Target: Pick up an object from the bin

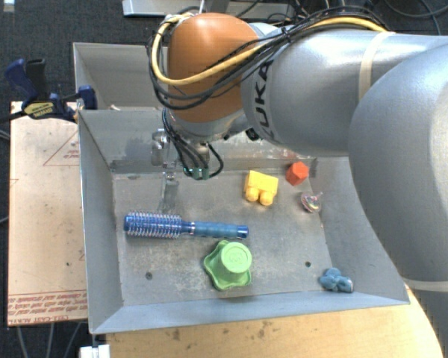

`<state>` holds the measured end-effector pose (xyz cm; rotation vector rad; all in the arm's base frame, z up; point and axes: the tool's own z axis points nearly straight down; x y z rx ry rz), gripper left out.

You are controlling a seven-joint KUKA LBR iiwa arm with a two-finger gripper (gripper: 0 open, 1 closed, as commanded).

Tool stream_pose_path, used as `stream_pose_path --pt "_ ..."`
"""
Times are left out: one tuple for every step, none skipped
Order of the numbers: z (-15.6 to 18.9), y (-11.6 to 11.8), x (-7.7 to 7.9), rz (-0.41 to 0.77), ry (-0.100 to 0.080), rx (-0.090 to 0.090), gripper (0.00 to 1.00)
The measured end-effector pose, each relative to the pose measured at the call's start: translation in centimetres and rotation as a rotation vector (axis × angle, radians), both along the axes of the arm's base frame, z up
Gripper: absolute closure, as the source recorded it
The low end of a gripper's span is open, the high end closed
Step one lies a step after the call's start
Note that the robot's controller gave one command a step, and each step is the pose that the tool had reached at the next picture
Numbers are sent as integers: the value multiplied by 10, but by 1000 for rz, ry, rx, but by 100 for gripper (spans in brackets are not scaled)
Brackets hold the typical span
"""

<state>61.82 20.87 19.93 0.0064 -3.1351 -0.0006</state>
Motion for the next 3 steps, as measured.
stream_pose_path --pt "-108 26 -57 276 -2 1 0" --pt "-105 25 -55 274 -7 3 100" --pt "32 40 -59 300 -19 4 100"
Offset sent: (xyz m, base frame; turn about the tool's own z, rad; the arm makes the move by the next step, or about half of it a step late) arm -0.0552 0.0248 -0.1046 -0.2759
